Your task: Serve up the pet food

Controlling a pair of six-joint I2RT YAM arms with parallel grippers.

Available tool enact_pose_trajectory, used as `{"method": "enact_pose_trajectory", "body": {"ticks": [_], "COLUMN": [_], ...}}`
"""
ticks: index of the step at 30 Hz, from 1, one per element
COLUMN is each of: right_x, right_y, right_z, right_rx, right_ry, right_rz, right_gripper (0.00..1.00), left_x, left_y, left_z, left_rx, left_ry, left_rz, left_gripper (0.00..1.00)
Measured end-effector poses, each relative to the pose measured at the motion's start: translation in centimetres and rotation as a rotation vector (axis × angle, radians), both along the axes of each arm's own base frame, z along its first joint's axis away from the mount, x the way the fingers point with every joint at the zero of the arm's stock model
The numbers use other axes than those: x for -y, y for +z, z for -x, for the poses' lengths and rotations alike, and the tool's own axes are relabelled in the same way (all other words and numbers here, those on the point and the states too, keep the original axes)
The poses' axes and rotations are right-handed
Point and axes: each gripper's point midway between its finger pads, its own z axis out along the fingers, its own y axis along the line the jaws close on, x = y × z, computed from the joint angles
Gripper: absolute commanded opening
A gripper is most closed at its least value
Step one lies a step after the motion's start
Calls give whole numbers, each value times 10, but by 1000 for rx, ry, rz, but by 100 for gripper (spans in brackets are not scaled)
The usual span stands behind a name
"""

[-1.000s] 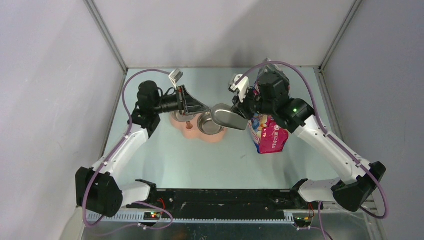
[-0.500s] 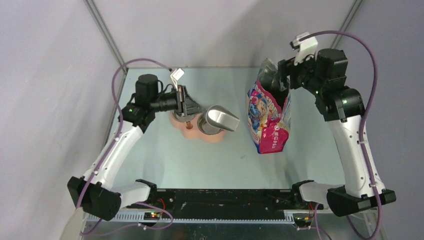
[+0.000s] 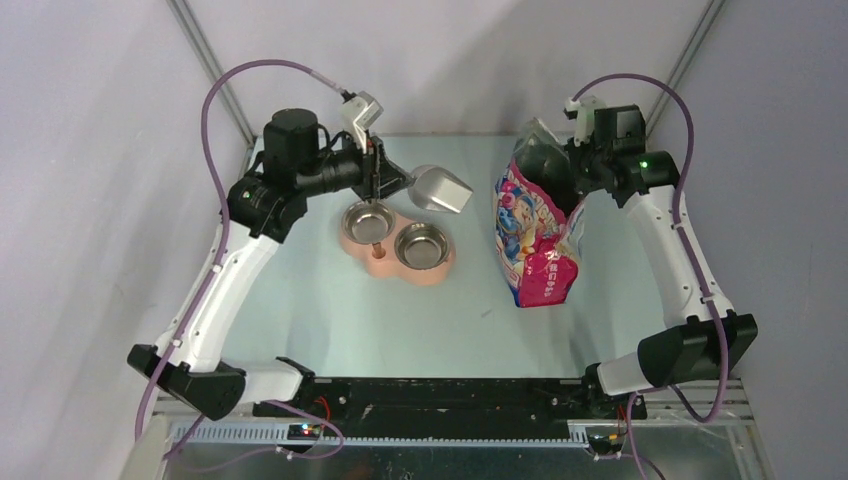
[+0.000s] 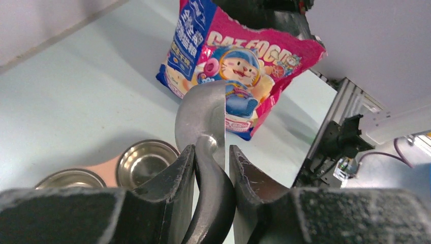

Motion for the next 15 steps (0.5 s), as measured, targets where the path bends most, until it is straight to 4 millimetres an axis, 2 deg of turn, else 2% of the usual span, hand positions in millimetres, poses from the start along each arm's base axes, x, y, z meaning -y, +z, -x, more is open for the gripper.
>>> {"method": "enact_pose_trajectory", "body": {"ticks": [4,11,15], "right_x": [-6,-37,-61], "right_y": [-4,-3,-1], "right_z": [5,10,14], "right_rx": [-28,-42,-36], "right_ry": [18,123,200], "right_rz": [-28,-30,-18], "right_gripper": [0,0,0], "left_x": [8,22,48], "left_y": [16,65,77], "left_z": [-8,-20,-24], "left_rx": [66,202,250], "left_ry": [13,29,-15], "left_rz": [-19,29,46], "left_gripper": [0,0,0]}}
